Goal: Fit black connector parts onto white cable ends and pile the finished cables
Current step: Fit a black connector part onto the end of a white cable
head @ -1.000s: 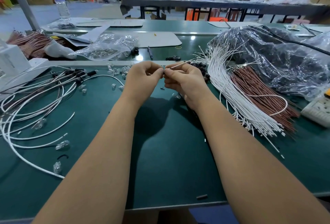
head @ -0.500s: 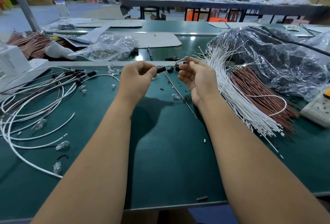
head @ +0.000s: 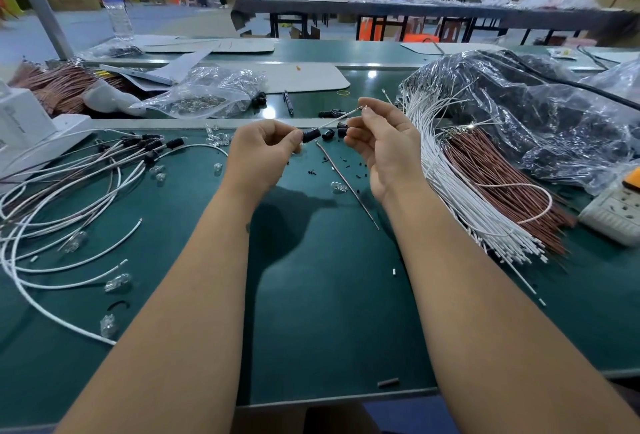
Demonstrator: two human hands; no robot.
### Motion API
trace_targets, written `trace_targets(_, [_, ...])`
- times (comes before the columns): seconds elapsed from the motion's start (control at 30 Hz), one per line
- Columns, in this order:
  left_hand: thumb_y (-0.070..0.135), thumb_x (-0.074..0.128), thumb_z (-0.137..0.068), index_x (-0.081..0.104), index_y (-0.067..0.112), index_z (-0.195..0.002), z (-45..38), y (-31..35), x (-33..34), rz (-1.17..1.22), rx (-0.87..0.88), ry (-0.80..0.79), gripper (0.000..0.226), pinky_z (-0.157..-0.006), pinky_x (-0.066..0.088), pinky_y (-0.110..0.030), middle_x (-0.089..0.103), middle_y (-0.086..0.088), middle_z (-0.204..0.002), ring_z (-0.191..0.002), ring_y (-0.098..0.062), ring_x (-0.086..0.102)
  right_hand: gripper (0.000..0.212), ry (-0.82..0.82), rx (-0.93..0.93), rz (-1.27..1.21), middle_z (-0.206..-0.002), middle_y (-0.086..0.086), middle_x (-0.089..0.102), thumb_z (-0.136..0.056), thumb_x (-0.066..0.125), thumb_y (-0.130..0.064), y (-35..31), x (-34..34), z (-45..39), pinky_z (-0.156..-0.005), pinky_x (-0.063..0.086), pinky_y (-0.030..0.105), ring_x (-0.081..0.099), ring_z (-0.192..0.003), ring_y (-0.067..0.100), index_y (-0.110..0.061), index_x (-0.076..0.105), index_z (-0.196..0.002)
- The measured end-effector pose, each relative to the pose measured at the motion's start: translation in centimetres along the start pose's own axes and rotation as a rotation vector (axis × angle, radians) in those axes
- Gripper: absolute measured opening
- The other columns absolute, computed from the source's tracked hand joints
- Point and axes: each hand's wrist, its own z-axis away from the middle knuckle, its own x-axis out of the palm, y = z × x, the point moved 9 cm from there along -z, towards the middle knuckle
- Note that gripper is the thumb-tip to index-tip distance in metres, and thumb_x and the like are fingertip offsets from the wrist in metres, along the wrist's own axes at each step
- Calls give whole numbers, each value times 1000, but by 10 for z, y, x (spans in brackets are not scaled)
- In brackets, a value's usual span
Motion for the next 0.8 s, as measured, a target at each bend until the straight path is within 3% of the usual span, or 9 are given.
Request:
trace_targets(0.23, [12,63,-90,69,16,-76,-1,-2,-2,62,-18,-10,16,-50,37,-13,61,15,-51,-46,-1,43,10,3,-8,-31,-73,7,65,-93,57,0,-1,-2,-1,-63,55,24,63,-62,13,-4,67,-94])
trace_targets(0.53, [8,70,-85,70,16,-83,1,3,1,52,19,1,9,-58,43,-8,66,6,-69,-57,5,57,12,21,30,-163,-67,5,66,-92,61,-2,2,-3,-2,-59,55,24,63,-59,12,-8,62,-82])
trace_targets(0.8, [12,68,-85,69,18,-86,2,26,5,-175,181,48,6,-59,46,-12,65,9,-71,-60,-2,56,14,-151,75,-48,-74,7,62,-95,54,0,9,14,0,-65,55,22,59,-64,14,-5,65,-88])
